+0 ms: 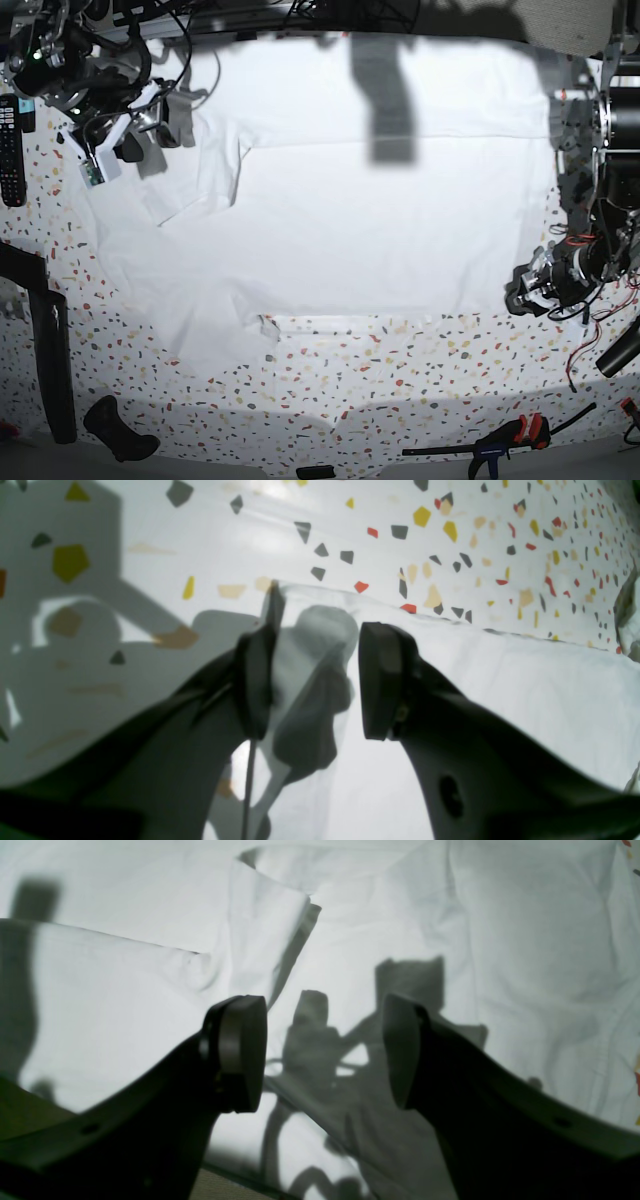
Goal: Fold the T-shirt properly
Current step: 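Move the right gripper to the shirt's other side edge and grasp it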
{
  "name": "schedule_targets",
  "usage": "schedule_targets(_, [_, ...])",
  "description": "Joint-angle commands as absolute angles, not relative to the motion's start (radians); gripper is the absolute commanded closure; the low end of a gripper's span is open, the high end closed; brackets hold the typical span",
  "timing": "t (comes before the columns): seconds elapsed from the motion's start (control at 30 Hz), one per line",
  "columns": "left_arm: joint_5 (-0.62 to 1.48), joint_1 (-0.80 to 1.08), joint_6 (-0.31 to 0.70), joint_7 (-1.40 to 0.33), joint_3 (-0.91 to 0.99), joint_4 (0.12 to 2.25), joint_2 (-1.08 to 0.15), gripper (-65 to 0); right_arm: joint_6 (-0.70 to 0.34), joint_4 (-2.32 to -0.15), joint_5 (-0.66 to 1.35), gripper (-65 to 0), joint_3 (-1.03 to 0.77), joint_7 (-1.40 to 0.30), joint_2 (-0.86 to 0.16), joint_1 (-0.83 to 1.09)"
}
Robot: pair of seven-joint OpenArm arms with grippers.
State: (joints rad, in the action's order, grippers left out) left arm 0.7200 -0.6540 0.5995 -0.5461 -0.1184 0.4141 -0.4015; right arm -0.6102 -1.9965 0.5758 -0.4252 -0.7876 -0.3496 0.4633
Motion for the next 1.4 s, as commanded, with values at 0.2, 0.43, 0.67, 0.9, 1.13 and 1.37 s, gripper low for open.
schedule_targets(0.2, [0.723, -0.679, 0.603, -0.552, -0.117, 0.424, -0.413, -16.3, -0.613, -2.014, 0.588, -35.7, -0.432, -0.772, -0.363, 0.460])
schedule_targets(0.43, [0.727, -0.679, 0.603, -0.549, -0.117, 0.424, -0.413, 0.0, -0.613, -2.014, 0.588, -35.7, -0.432, -0.736, -0.363, 0.460])
schedule_targets(0.67, [0.727, -0.678, 0.603, -0.504, -0.117, 0.424, -0.413, 0.0, -0.613, -2.014, 0.575, -35.7, -0.432, -0.589, -0.346, 0.395])
schedule_targets(0.9, [0.727, -0.679, 0.603, -0.500, -0.117, 0.424, -0.413, 0.0, -0.590, -1.937, 0.479, -35.7, -0.430, -0.634, -0.286, 0.109])
schedule_targets(1.13, [0.727, -0.679, 0.603, -0.528, -0.117, 0.424, -0.413, 0.0, -0.590, -1.673, 0.395, -35.7, -0.429, -0.711, -0.289, -0.091])
schedule_targets(1.37, [0.727, -0.679, 0.603, -0.530, -0.117, 0.424, -0.413, 0.0, -0.591, -1.418, 0.339, -35.7, -0.422, -0.768, -0.342, -0.334])
